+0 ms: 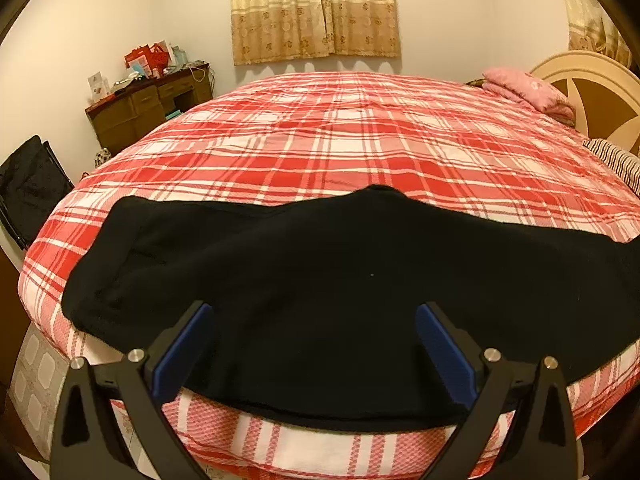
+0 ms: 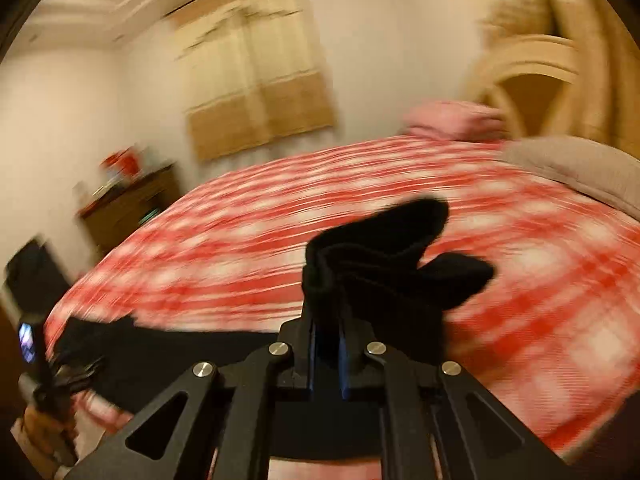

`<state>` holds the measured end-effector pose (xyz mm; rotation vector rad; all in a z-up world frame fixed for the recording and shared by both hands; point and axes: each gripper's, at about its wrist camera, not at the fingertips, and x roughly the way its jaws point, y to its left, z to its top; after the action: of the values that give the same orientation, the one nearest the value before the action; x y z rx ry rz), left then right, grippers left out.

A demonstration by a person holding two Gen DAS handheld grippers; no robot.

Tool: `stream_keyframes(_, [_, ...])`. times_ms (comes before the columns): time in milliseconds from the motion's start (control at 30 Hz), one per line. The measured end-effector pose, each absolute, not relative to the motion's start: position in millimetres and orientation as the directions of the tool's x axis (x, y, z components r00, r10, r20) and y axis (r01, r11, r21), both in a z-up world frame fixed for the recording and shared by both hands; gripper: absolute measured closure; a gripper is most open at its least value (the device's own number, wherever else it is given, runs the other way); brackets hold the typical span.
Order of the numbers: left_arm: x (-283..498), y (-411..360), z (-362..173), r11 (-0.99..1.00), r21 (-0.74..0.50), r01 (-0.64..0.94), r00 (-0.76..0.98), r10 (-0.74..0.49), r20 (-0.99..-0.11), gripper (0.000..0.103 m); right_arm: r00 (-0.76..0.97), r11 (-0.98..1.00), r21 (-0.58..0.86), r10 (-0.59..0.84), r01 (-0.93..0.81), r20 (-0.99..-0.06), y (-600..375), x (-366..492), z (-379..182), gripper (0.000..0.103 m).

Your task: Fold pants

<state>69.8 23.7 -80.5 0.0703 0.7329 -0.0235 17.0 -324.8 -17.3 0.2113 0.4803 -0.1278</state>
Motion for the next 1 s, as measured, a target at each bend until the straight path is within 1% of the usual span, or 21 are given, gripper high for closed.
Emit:
stream_keyframes(167, [71,37,-81,0.999,0.048,0.021,0.742,0.017,-0.670,0.000,0.832,0.997,0.066,0.065,-0.034,-0.551,-228,68,-65,0.094])
stream_keyframes(300, [73,51,-82,0.999,0.039,-0.009,0.742,0.033,-0.670,0.000,0.799,0.984,-0.099,0.061,-0.149,-0.598,-164,81,-109,0.094])
stream_keyframes(400, [76,57,-86,0.999,0.032,-0.023,0.736,0.038,-0.676,0.000,0.789,0.970,-0.169,0.036,-0.175,-0.613,-145,80,-131,0.094])
stream_keyframes(500, [79,61,-92,0.999,0.024,-0.028,0.724,0.037,-0.689,0.000,0.801,0.962,-0.208,0.019,-0.178,-0.599,-144,78,-133,0.094])
stream_keyframes(600, [81,60,-97,0.999,0.025,-0.025,0.715,0.035,-0.698,0.000,0.817,0.942,-0.285,-0.019,-0.179,-0.576,-138,73,-134,0.094])
stream_keyframes(667, [80,58,-98,0.999,0.030,-0.018,0.713,0.034,-0.700,0.000,0.808,0.933,-0.311,-0.040,-0.180,-0.588,-135,75,-137,0.091])
stream_keyframes(700, [79,57,-97,0.999,0.035,-0.014,0.715,0.034,-0.699,0.000,0.803,0.934,-0.307,-0.036,-0.186,-0.594,-136,74,-136,0.088])
stream_keyframes(767, [77,58,-95,0.999,0.043,-0.010,0.722,0.037,-0.691,0.000,0.798,0.941,-0.246,0.038,-0.231,-0.601,-136,67,-127,0.077])
stream_keyframes(800, [76,58,-93,0.999,0.048,-0.011,0.728,0.041,-0.684,0.000,0.793,0.943,-0.186,0.114,-0.275,-0.599,-139,60,-119,0.066])
stream_keyframes(833, [76,58,-92,0.999,0.049,-0.013,0.731,0.043,-0.681,0.000,0.786,0.941,-0.135,0.173,-0.310,-0.594,-142,55,-113,0.058])
stream_keyframes(900, [77,60,-90,0.999,0.043,-0.014,0.733,0.040,-0.679,0.000,0.780,0.939,-0.041,0.259,-0.342,-0.570,-151,45,-99,0.056])
stream_keyframes(933, [77,60,-90,0.999,0.040,-0.015,0.734,0.038,-0.679,0.000,0.787,0.942,-0.011,0.274,-0.335,-0.553,-158,44,-94,0.056])
stream_keyframes(967, [77,60,-90,0.999,0.040,-0.016,0.733,0.038,-0.679,0.000,0.801,0.950,0.002,0.265,-0.313,-0.537,-163,44,-91,0.056])
stream_keyframes(1000, [77,59,-90,0.999,0.040,-0.015,0.733,0.038,-0.679,0.000,0.818,0.964,-0.013,0.219,-0.267,-0.533,-169,48,-90,0.056])
